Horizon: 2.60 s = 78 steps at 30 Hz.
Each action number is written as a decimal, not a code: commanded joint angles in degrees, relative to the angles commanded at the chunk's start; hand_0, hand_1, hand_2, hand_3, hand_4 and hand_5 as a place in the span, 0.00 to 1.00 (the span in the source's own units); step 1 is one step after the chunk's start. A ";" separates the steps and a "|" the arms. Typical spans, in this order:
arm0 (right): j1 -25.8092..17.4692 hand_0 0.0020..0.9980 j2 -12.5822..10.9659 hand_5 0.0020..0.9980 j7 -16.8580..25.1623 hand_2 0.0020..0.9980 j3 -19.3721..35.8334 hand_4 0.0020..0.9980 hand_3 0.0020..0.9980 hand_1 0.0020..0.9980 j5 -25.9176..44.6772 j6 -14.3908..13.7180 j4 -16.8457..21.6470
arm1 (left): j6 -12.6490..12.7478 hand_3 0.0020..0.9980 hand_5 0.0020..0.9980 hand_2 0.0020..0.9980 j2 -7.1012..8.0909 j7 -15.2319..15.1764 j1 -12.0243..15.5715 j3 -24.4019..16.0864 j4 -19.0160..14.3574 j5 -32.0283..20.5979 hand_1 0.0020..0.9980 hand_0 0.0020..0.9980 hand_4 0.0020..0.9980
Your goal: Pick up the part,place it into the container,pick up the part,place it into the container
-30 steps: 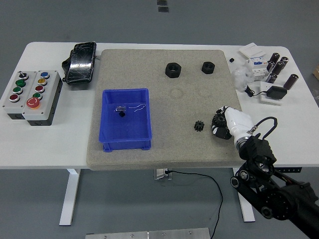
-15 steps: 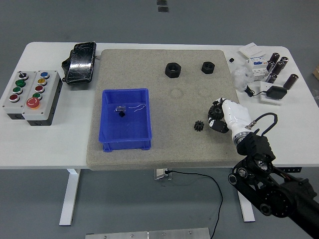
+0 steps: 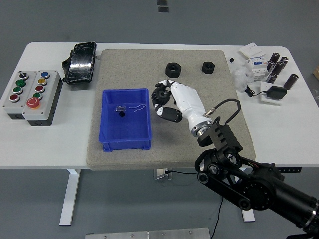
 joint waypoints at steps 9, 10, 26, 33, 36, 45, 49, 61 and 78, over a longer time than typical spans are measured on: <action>3.11 0.63 1.82 0.18 1.41 0.69 -7.42 0.41 0.69 0.68 6.20 2.67 -1.19 | 0.06 0.60 0.36 0.55 0.00 0.32 0.24 -0.40 0.00 0.36 0.63 0.66 0.70; 3.24 0.63 1.87 0.18 1.12 0.69 -7.59 0.41 0.69 0.68 5.95 2.99 -1.35 | 0.06 0.60 0.36 0.55 -0.01 0.35 0.27 -0.44 0.00 0.40 0.63 0.66 0.70; 3.72 0.74 2.62 0.32 -3.14 0.79 -7.90 0.78 0.76 0.76 0.56 6.83 -2.89 | -0.03 0.60 0.36 0.55 -0.02 0.39 0.37 -0.40 0.00 0.46 0.63 0.66 0.70; 3.52 0.75 2.69 0.33 -3.45 0.80 -7.66 0.80 0.76 0.76 0.64 7.26 -2.88 | -0.07 0.60 0.36 0.55 -0.02 0.42 0.42 -0.45 0.00 0.58 0.63 0.67 0.69; 3.37 0.75 2.72 0.33 -3.41 0.80 -7.56 0.80 0.76 0.76 0.86 7.30 -2.88 | -0.08 0.60 0.36 0.55 0.03 0.43 0.38 -0.52 0.00 0.68 0.63 0.67 0.69; 0.71 0.70 1.68 0.35 -1.66 0.76 -2.68 0.79 0.72 0.73 0.70 3.17 -0.82 | -0.13 0.60 0.36 0.55 -0.07 0.28 0.27 -0.41 0.00 0.61 0.63 0.67 0.69; -1.97 0.70 -0.99 0.35 -2.52 0.76 2.83 0.79 0.72 0.73 -1.53 1.37 0.08 | -0.05 0.60 0.36 0.55 -0.18 0.31 0.43 -0.48 0.00 0.54 0.63 0.67 0.69; -8.39 0.56 -5.51 0.33 -6.29 0.74 8.86 0.77 0.71 0.68 -5.43 3.22 -3.28 | 0.06 0.60 0.36 0.55 -0.59 0.03 0.06 0.00 0.00 -0.16 0.63 0.67 0.69; -9.49 0.49 -6.17 0.31 -9.54 0.70 6.56 0.70 0.69 0.63 -13.04 7.43 -6.86 | -0.02 0.60 0.36 0.55 -0.77 -0.51 -0.14 1.11 0.00 -0.96 0.63 0.66 0.69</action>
